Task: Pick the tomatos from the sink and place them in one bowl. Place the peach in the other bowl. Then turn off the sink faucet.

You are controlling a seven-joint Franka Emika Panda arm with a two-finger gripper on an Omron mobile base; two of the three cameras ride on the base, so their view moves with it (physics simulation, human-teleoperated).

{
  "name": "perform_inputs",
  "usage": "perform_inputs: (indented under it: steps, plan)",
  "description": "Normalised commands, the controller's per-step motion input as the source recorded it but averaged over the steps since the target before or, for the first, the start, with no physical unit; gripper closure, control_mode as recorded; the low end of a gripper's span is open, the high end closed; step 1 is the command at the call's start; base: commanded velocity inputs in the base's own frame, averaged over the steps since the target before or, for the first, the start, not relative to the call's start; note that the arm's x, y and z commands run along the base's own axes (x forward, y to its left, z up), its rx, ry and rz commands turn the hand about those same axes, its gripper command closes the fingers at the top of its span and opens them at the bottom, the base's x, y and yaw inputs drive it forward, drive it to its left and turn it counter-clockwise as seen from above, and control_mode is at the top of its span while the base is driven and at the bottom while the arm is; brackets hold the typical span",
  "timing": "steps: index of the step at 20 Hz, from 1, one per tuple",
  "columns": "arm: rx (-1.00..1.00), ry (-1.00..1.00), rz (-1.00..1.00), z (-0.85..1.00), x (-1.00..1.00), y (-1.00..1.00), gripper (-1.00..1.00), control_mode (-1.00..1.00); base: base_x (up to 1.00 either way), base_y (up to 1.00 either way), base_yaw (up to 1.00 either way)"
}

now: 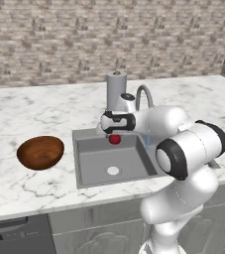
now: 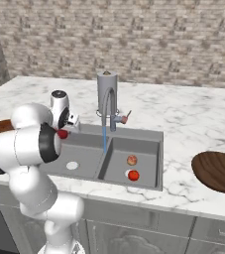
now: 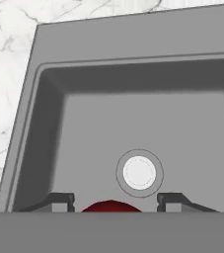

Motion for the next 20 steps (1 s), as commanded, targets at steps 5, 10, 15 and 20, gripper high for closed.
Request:
perform_inputs:
  steps: [5, 10, 15, 20]
  plan:
    - [0.04, -0.09, 0.00, 0.42, -0.02, 0.43, 1.00, -1.00, 0.00, 0.00, 0.00]
    - [0.08, -0.08, 0.00, 0.12, 0.00, 0.51, 1.00, -1.00, 0.00, 0.00, 0.00]
    - [0.11, -0.08, 0.00, 0.15, 0.00, 0.50, 1.00, -1.00, 0.00, 0.00, 0.00]
    - [0.07, -0.01, 0.00, 0.24, -0.10, 0.48, 1.00, -1.00, 0.00, 0.00, 0.00]
